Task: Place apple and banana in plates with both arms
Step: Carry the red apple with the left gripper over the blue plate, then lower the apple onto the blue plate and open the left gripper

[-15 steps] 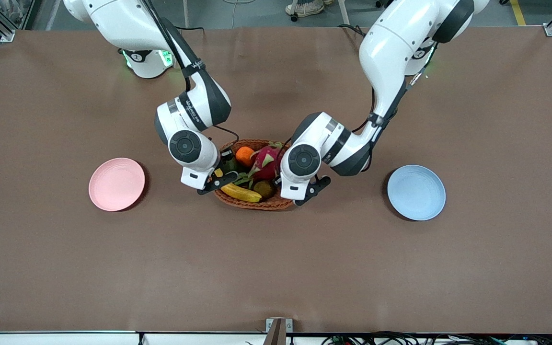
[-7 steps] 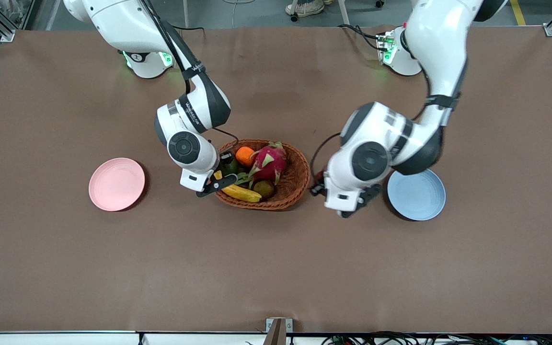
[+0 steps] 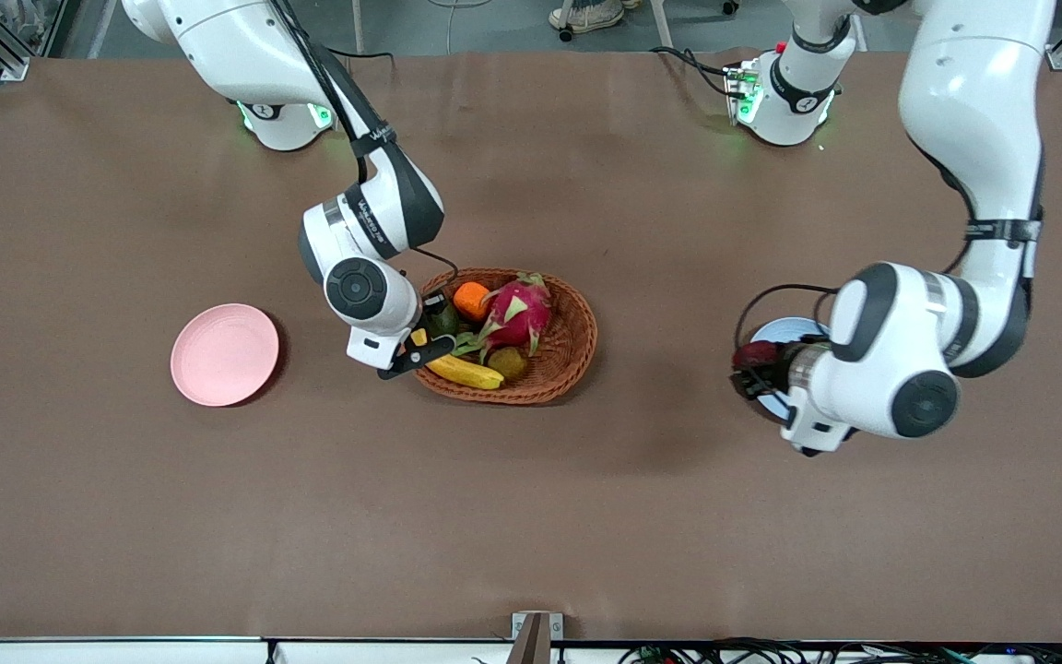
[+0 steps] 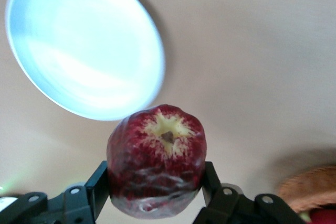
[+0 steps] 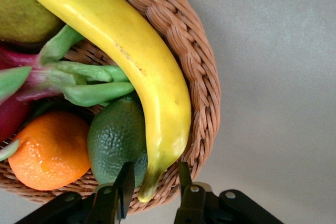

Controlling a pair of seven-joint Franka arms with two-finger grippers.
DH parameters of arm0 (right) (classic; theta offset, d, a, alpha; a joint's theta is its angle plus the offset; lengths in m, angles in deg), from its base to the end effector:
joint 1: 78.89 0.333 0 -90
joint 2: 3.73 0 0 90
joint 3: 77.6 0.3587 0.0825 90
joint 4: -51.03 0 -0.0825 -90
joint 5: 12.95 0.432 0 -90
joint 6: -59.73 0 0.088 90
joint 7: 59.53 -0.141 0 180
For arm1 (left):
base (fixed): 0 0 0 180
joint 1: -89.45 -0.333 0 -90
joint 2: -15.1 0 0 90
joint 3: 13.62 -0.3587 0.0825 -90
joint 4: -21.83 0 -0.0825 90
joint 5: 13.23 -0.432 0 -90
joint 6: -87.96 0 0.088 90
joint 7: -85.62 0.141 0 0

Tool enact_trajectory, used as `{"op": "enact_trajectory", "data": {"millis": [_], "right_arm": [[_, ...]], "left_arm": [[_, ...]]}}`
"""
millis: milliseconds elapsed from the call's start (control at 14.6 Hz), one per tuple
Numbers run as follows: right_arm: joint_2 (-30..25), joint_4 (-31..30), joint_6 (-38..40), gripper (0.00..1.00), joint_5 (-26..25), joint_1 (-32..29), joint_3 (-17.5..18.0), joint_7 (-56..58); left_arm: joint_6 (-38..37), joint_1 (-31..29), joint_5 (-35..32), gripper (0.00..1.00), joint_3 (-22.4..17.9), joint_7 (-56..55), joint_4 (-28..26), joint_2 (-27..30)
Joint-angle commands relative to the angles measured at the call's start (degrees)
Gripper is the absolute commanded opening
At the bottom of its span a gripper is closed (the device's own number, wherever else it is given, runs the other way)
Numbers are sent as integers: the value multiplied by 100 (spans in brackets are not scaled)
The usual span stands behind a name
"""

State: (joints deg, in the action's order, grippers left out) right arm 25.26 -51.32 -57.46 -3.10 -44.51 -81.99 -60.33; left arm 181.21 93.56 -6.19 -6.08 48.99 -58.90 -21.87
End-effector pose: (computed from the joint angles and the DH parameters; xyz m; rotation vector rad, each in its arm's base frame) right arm 0.5774 0.3530 0.2264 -3.0123 -0.6373 0.4066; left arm 0.7099 -0.1481 0.2828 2.9572 0.7215 -0.7238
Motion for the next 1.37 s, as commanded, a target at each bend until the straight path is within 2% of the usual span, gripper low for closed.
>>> {"op": "enact_trajectory", "data": {"millis": [0, 137, 274, 617, 891, 960, 1097, 1166, 1234, 1303], "right_arm": [[-25, 32, 99, 42, -27, 7, -18, 10], [-25, 40, 82, 42, -27, 16, -18, 1], [-25, 49, 90, 38, -27, 8, -18, 1], [-25, 93, 82, 34, -36, 25, -18, 10], [-16, 84, 82, 33, -44, 34, -18, 10], [-16, 84, 82, 33, -53, 34, -18, 19], [-8, 84, 73, 32, -62, 34, -18, 19], [-8, 84, 82, 32, -97, 34, -18, 19], [1, 84, 73, 31, -106, 34, -18, 19], [-7, 84, 82, 26, -106, 34, -18, 19]], "left_arm": [[17, -392, 34, 17, 54, 767, -276, -90], [279, -769, 34, 17, 54, 1322, -521, -222], [719, -999, 34, 20, 54, 1736, -829, -311], [835, -1035, -62, 24, 28, 1835, -1015, -311], [958, -1026, -195, 35, 28, 1835, -1199, -276], [967, -1026, -195, 43, 28, 1835, -1199, -284], [1037, -1017, -195, 70, 28, 1826, -1199, -284], [1037, -1017, -195, 92, 28, 1808, -1199, -276], [1037, -1017, -195, 100, 36, 1808, -1191, -258], [1011, -1017, -195, 100, 37, 1808, -1164, -232]]}}
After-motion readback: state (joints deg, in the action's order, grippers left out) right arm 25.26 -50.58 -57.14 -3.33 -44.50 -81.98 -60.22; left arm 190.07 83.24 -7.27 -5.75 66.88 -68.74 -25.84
